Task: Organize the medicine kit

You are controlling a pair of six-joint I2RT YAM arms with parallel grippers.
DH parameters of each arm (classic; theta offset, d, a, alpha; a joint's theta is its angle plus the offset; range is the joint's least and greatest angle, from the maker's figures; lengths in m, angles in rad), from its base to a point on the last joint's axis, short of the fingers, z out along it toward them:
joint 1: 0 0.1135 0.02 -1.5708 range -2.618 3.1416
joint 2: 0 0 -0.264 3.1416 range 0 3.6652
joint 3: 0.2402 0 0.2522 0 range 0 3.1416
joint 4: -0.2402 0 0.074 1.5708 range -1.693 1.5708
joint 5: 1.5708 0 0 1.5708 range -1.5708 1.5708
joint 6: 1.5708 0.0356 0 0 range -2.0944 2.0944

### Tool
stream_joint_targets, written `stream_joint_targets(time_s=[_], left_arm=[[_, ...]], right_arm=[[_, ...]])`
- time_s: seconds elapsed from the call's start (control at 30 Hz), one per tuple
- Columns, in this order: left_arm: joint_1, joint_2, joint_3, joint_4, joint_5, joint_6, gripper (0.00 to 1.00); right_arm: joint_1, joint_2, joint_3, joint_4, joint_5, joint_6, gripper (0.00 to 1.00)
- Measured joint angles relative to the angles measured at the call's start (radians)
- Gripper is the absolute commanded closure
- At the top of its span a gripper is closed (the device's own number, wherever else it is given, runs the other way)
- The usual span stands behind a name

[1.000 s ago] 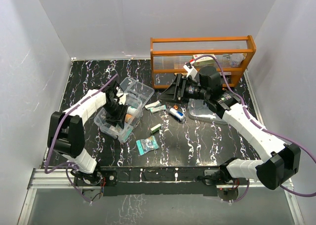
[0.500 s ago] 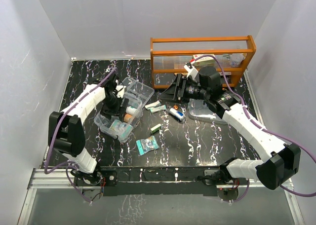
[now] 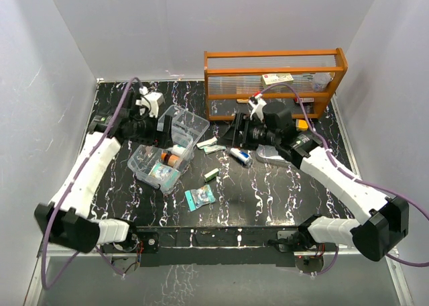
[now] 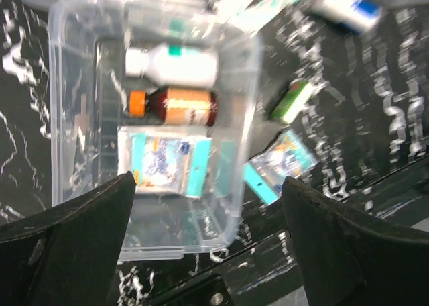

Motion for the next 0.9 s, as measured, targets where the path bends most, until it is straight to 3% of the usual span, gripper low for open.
stream_joint_targets(time_s=[0.23, 0.5, 0.9], left_arm=[[0.000, -0.272, -0.008, 0.141, 0.080, -0.087, 0.08], [0.000, -0.511, -0.092, 0.219, 0.037, -0.224, 0.07], [0.000, -0.590, -0.124, 0.262, -0.005, -0.327, 0.06]], right_arm=[[0.131, -0.023, -0.164, -0.018, 0.147, -0.014, 0.39], [0.255, 0.061, -0.231, -0.012, 0.254, -0.004, 0.40], [0.375, 0.256, -0.233, 0.040, 0.362, 0.006, 0.45]])
